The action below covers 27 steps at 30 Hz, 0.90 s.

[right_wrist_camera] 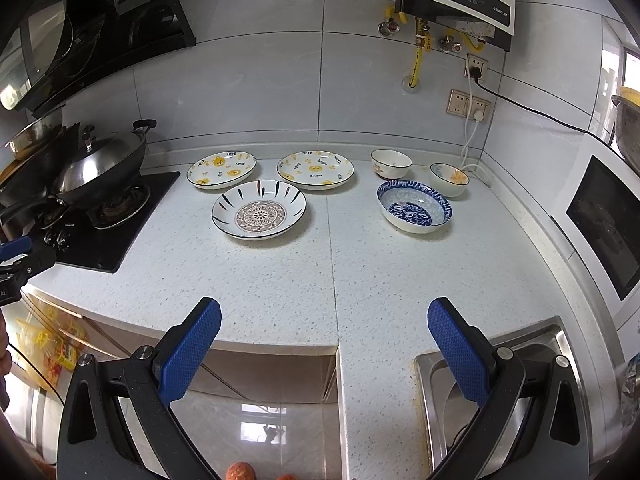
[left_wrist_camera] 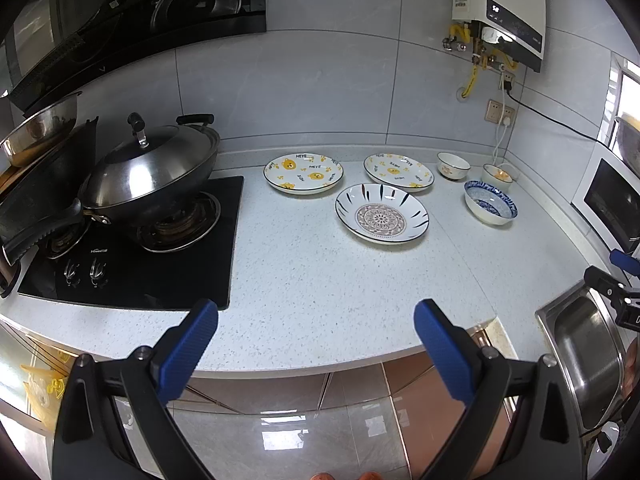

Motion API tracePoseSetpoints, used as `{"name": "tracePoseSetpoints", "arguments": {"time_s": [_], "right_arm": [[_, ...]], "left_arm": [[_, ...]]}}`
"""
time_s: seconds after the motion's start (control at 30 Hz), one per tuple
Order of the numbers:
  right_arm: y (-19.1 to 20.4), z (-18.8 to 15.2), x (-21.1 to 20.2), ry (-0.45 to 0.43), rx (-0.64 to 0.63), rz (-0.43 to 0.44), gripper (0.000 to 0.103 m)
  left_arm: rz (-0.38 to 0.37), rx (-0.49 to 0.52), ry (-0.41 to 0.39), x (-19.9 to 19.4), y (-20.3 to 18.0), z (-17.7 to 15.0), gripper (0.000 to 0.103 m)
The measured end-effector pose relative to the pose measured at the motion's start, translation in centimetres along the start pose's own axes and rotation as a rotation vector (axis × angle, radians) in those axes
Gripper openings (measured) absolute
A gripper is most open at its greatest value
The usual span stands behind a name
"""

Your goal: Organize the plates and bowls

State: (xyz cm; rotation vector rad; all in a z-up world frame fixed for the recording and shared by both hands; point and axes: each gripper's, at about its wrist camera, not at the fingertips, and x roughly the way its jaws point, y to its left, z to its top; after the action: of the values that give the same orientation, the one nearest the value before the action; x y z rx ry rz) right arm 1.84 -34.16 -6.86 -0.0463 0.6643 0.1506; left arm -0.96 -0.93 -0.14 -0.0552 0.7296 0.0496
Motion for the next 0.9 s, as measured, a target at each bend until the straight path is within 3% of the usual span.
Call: {"name": "tracePoseSetpoints", "arguments": {"time_s": [0.9], "right_arm": [[0.79,-0.17,0.04,0.003,-0.005,0.002,0.102]], "left_arm": [[0.000,-0.003,0.007,-0.36,0.67,-0.24,0.100]]}}
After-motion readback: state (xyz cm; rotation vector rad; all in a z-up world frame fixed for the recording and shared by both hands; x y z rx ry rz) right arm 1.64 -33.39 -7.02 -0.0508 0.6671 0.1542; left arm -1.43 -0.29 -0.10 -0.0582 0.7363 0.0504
